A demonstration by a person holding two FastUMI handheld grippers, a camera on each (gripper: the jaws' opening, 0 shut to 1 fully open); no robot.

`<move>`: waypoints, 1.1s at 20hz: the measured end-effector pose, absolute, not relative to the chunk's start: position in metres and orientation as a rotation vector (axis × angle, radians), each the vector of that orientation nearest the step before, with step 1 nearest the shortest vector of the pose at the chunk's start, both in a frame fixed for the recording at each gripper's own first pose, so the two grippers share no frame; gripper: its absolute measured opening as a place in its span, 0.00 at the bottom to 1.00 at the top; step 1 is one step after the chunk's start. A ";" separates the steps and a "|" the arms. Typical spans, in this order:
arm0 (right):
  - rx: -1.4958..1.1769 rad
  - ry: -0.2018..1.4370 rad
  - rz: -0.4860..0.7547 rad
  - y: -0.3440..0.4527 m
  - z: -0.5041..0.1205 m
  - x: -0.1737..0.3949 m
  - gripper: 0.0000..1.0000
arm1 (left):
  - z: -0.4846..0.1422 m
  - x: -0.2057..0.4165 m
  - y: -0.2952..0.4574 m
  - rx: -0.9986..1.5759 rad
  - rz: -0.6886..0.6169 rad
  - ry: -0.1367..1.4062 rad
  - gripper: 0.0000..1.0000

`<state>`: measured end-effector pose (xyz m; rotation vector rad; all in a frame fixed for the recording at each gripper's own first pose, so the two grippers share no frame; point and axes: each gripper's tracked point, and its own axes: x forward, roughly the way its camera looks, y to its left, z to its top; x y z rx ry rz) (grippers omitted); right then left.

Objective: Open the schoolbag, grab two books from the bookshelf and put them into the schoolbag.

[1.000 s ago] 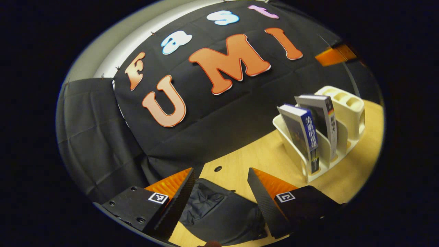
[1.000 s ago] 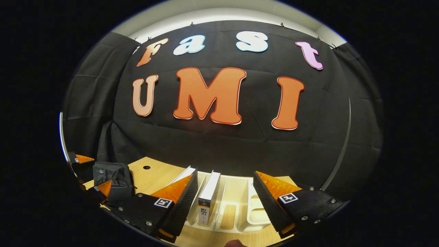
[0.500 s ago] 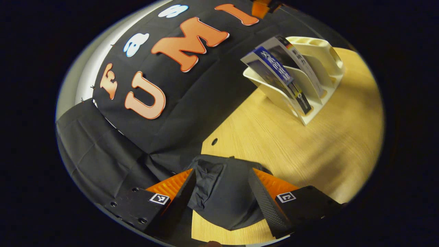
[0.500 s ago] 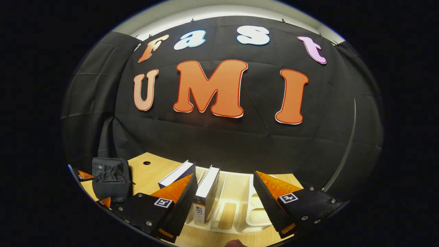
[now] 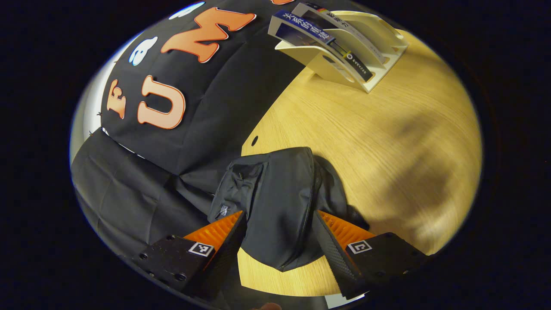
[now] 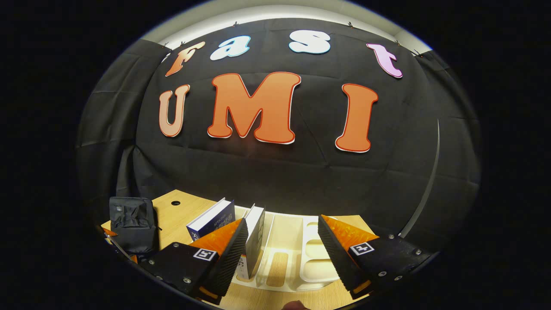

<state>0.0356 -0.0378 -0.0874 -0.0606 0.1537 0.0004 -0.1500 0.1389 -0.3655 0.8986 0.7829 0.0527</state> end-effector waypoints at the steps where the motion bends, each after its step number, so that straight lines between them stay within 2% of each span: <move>1: -0.062 0.154 -0.003 -0.038 -0.087 0.036 0.96 | -0.368 -0.149 0.144 0.909 0.064 0.791 0.96; 4: -0.064 0.153 -0.009 -0.039 -0.086 0.034 0.96 | -0.368 -0.137 0.157 0.932 0.093 0.793 0.95; 5: -0.064 0.151 -0.012 -0.040 -0.085 0.033 0.96 | -0.370 -0.130 0.160 0.934 0.093 0.790 0.92; 6: -0.065 0.153 -0.014 -0.040 -0.085 0.033 0.96 | -0.370 -0.123 0.162 0.941 0.091 0.787 0.95; 7: -0.066 0.155 -0.015 -0.040 -0.084 0.033 0.96 | -0.367 -0.117 0.161 0.953 0.084 0.781 0.57; 8: -0.068 0.157 -0.017 -0.040 -0.084 0.032 0.96 | -0.367 -0.112 0.161 0.957 0.066 0.786 0.61; 9: -0.069 0.154 -0.019 -0.040 -0.082 0.032 0.96 | -0.368 -0.109 0.160 0.950 0.053 0.786 0.51; 12: -0.078 0.161 -0.026 -0.038 -0.080 0.032 0.96 | -0.362 -0.097 0.165 0.938 0.006 0.798 0.33; 13: -0.080 0.171 -0.026 -0.037 -0.080 0.032 0.96 | -0.356 -0.091 0.167 0.927 -0.013 0.799 0.12; 14: -0.083 0.183 -0.028 -0.034 -0.082 0.034 0.96 | -0.352 -0.086 0.169 0.909 -0.028 0.801 0.18; 15: -0.086 0.198 -0.028 -0.031 -0.083 0.034 0.96 | -0.349 -0.086 0.173 0.881 -0.051 0.820 0.10; 16: -0.087 0.214 -0.027 -0.026 -0.084 0.034 0.96 | -0.345 -0.081 0.175 0.850 -0.073 0.836 0.08; 22: -0.031 0.313 0.023 0.020 -0.087 0.041 0.97 | -0.317 -0.056 0.196 0.739 -0.248 0.875 0.06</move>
